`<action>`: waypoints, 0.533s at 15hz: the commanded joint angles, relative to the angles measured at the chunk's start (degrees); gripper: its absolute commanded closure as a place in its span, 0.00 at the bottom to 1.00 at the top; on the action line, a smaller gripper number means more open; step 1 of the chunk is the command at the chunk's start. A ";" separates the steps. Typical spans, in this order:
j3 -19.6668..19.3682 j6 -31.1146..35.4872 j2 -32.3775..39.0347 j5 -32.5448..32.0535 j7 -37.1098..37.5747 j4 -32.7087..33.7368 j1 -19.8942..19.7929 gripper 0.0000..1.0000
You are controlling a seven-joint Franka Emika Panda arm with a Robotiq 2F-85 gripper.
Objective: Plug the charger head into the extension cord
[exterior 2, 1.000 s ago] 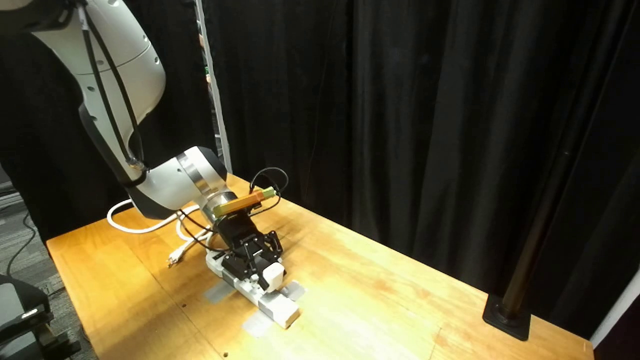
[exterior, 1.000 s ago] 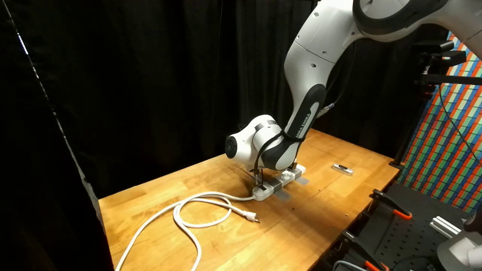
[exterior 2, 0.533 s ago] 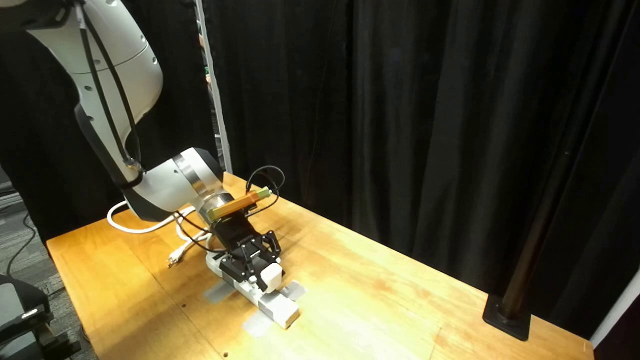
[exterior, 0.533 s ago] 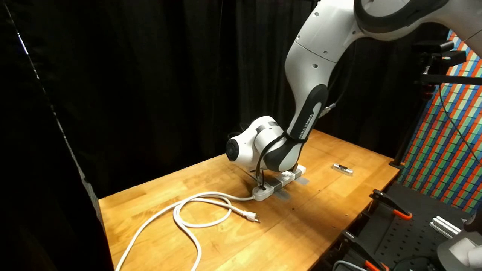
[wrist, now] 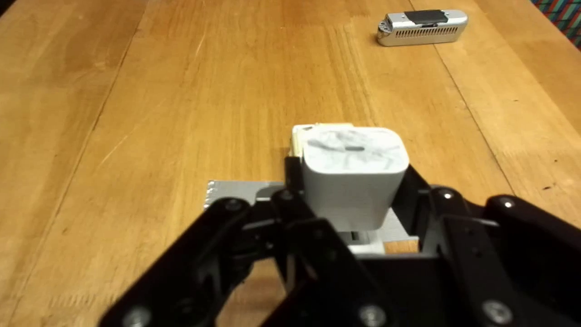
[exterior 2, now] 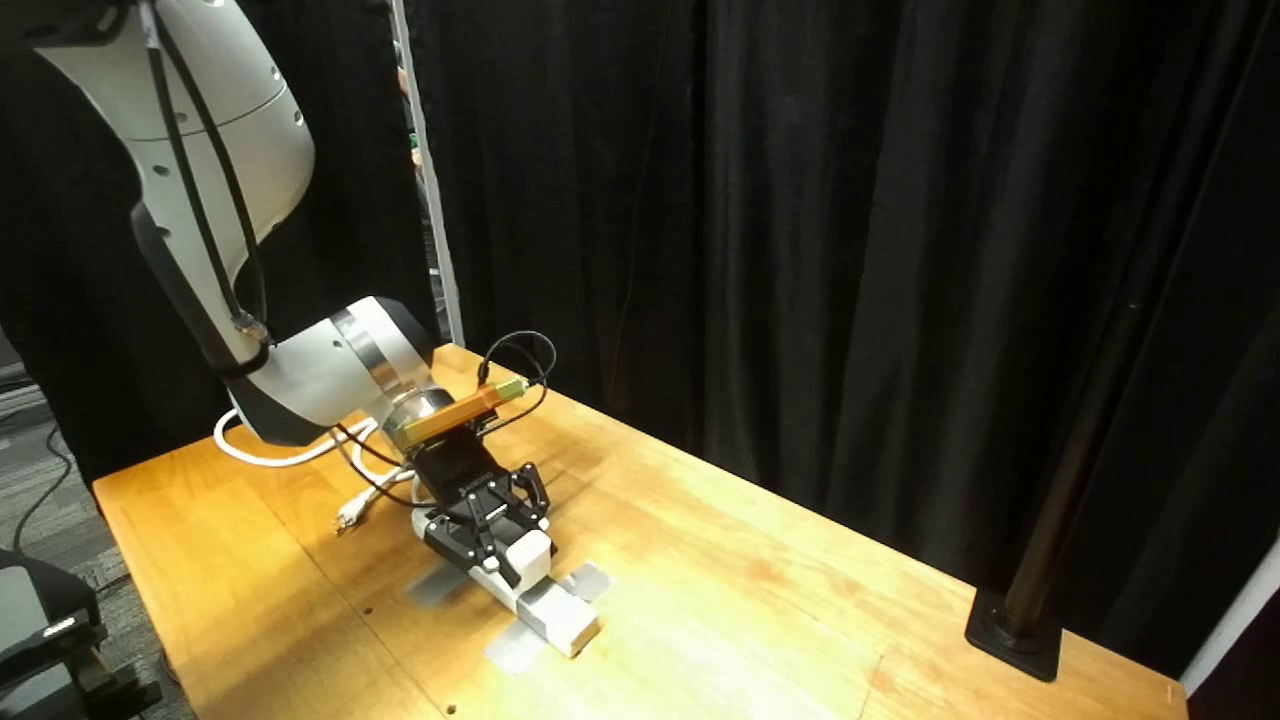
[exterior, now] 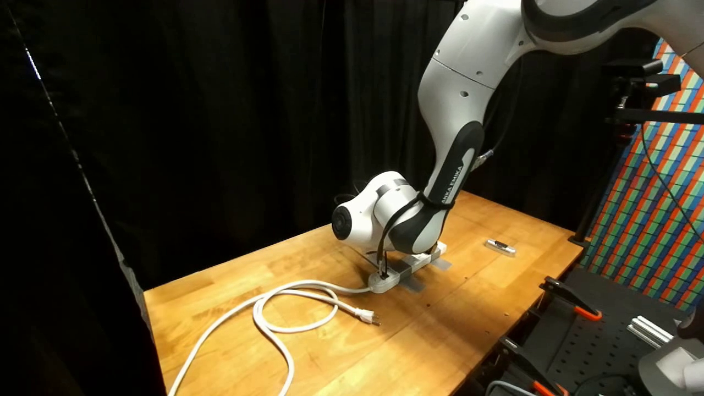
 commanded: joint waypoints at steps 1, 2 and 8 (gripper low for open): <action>0.85 0.93 -3.44 0.61 1.17 -4.18 -0.44 0.77; 0.93 1.05 -3.61 0.59 1.20 -4.53 -0.49 0.77; 0.39 1.15 -3.63 0.02 4.33 -4.34 0.07 0.77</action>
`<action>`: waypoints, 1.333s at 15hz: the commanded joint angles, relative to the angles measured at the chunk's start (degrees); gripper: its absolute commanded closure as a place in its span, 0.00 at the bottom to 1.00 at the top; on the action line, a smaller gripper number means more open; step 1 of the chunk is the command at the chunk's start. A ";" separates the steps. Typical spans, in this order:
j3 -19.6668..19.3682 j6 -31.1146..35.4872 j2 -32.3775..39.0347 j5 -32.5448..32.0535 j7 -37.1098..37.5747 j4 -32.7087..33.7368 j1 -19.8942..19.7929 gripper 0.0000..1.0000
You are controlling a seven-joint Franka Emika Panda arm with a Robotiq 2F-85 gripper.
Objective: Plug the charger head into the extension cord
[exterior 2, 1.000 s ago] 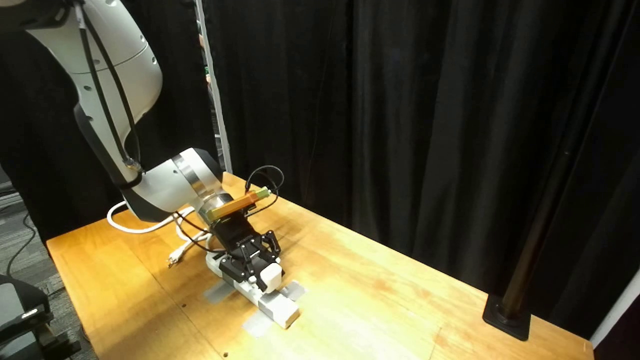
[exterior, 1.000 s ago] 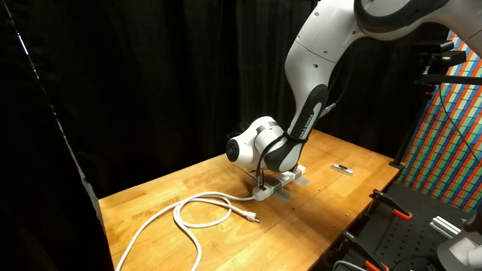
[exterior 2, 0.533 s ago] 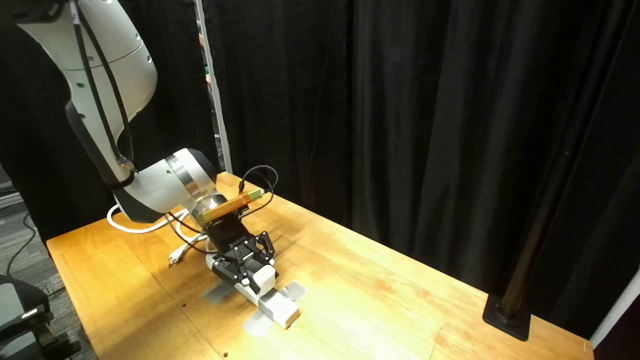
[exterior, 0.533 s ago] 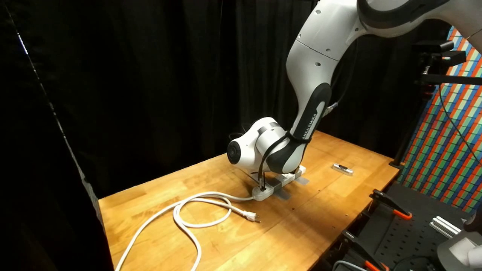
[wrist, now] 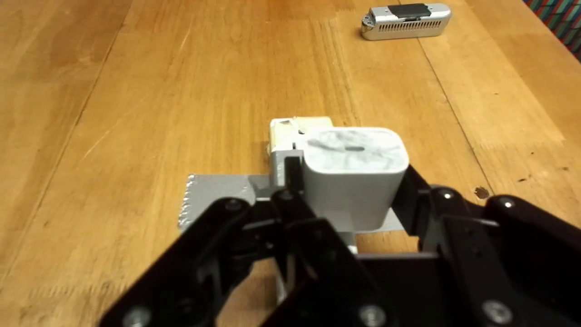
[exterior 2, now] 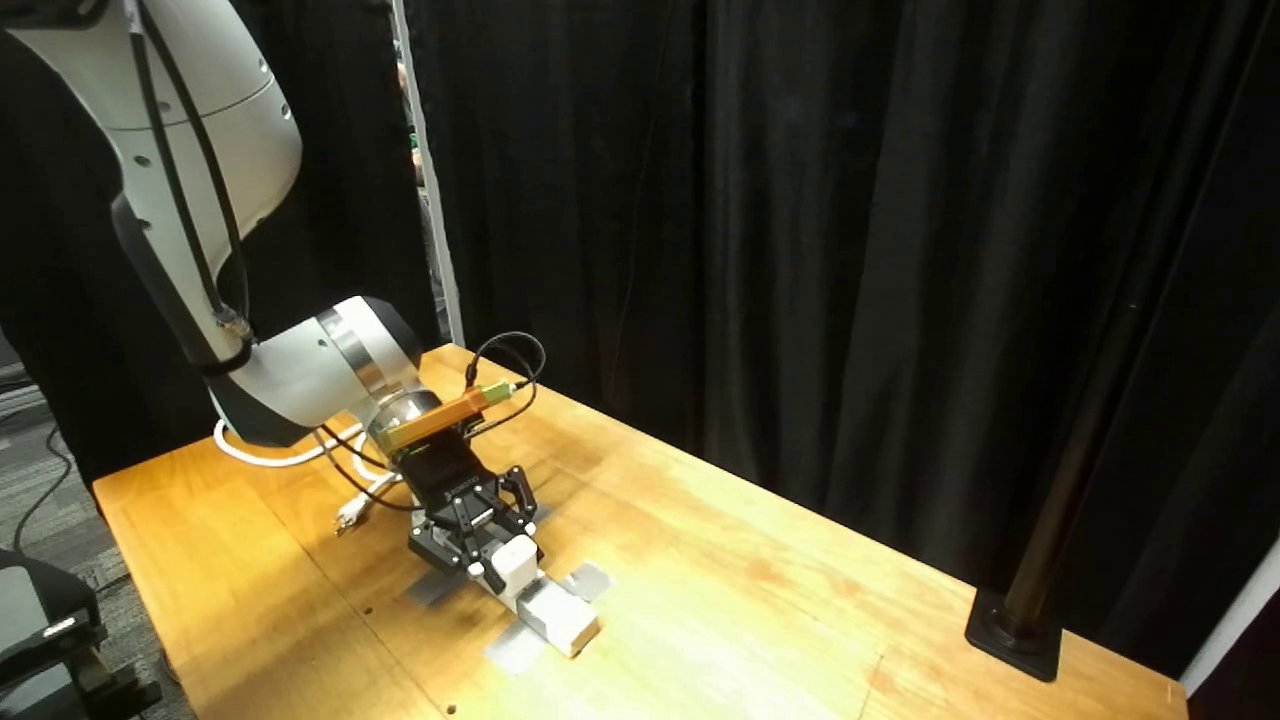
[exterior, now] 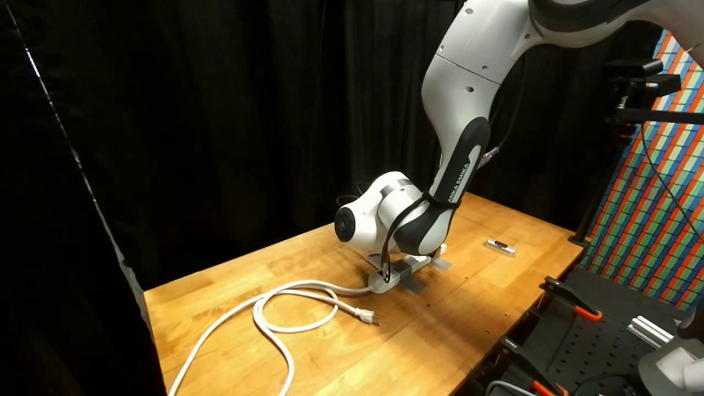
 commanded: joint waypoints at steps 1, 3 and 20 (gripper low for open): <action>-0.22 0.26 -2.19 -0.23 3.60 -1.58 0.17 0.77; -0.17 0.12 -2.68 -0.09 4.81 -1.92 0.18 0.77; -0.61 1.27 -1.73 -0.62 -1.03 1.12 -1.47 0.77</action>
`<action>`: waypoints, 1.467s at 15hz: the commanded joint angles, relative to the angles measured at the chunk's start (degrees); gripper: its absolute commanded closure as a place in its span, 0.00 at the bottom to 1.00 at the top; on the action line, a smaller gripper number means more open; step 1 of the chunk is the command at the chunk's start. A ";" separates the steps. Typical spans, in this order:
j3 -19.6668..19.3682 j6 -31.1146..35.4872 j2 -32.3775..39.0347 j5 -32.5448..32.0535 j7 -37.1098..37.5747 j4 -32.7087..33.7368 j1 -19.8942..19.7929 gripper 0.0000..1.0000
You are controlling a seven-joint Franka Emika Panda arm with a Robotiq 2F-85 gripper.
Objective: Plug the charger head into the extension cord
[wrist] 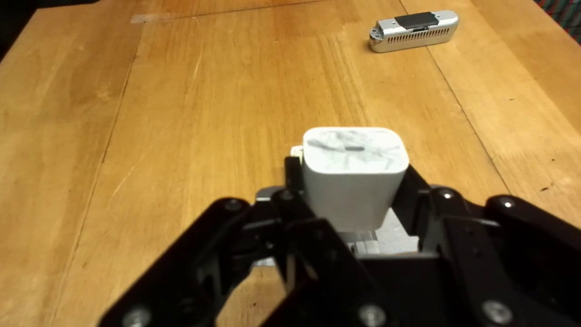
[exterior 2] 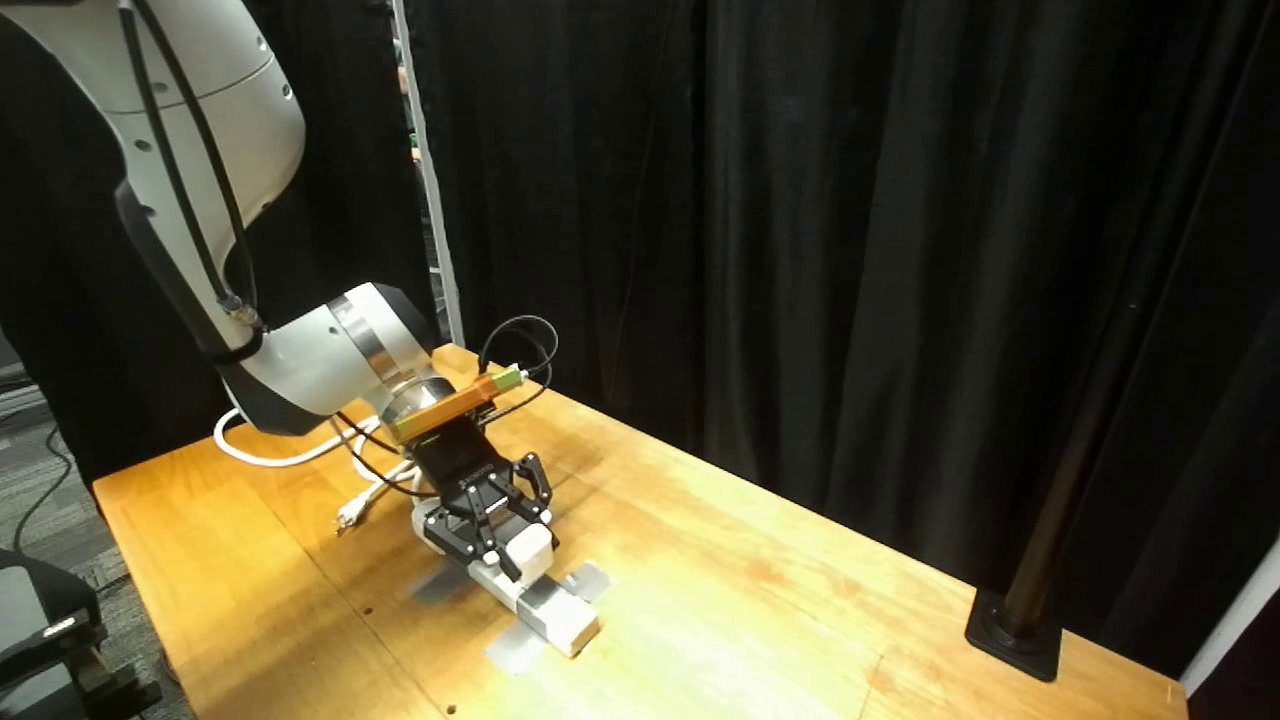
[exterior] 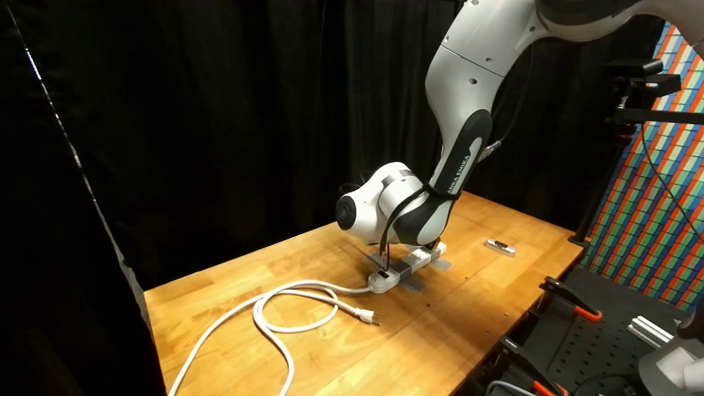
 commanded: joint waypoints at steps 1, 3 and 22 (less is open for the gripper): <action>-0.19 1.09 -0.16 -0.68 -3.21 0.81 -0.29 0.77; -0.20 1.46 0.07 -0.79 -4.09 1.16 -0.30 0.77; -0.50 2.36 3.13 -0.76 -10.88 3.61 -0.63 0.77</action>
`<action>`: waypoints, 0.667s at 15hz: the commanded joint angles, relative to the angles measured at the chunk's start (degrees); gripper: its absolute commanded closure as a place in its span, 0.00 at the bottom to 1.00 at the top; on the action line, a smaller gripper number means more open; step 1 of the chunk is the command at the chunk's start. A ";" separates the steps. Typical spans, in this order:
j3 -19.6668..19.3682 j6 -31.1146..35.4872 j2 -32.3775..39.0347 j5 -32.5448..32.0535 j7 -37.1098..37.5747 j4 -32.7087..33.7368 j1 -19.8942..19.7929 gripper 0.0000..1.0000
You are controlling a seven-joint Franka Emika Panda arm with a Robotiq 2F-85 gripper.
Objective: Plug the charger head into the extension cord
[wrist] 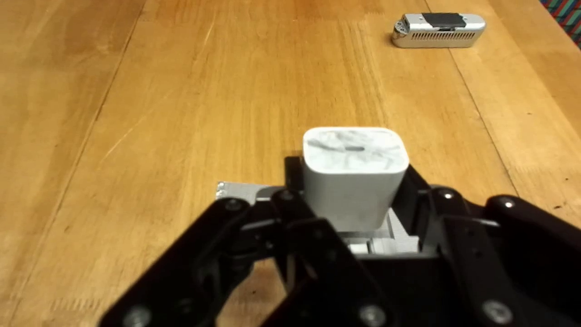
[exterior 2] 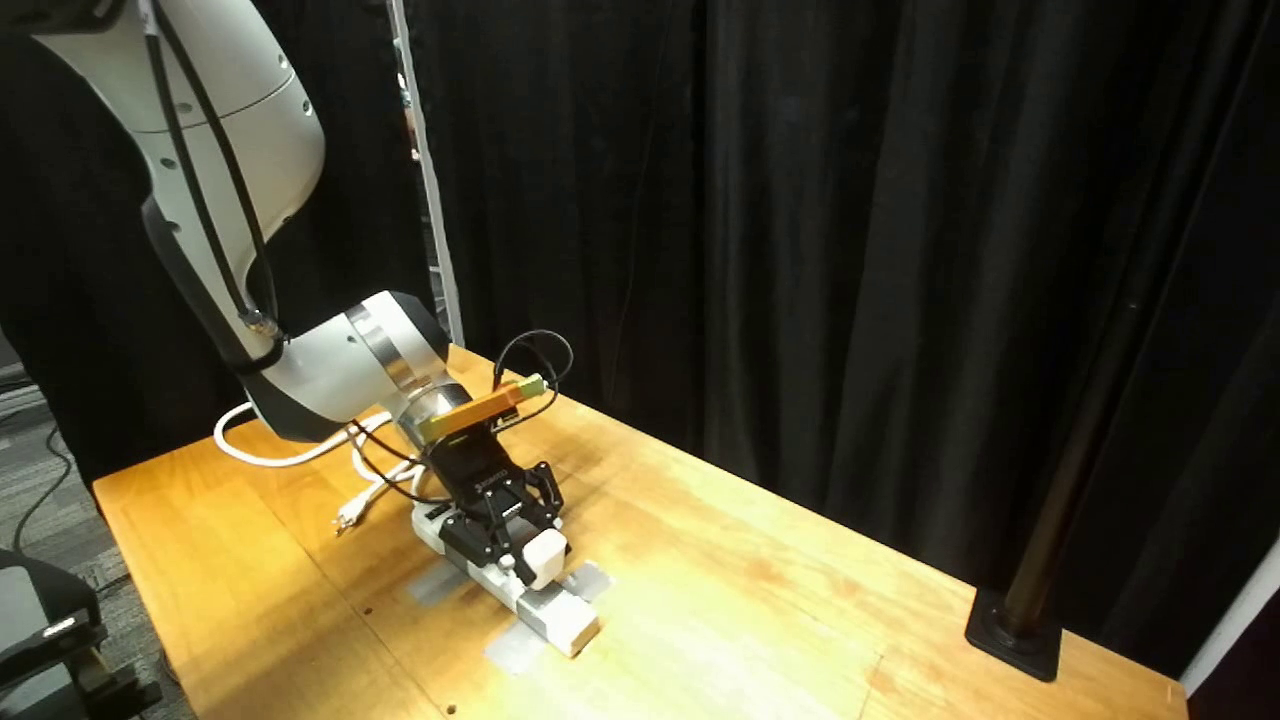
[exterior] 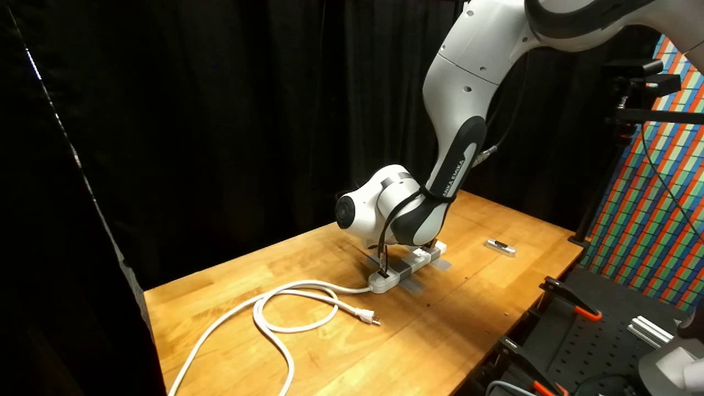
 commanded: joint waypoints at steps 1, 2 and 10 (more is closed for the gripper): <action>-0.04 0.56 0.93 -0.66 -1.88 0.78 0.17 0.77; -0.02 0.54 1.11 -0.65 -2.04 0.85 0.19 0.77; 0.21 0.67 1.40 -1.52 -1.55 -0.31 0.81 0.77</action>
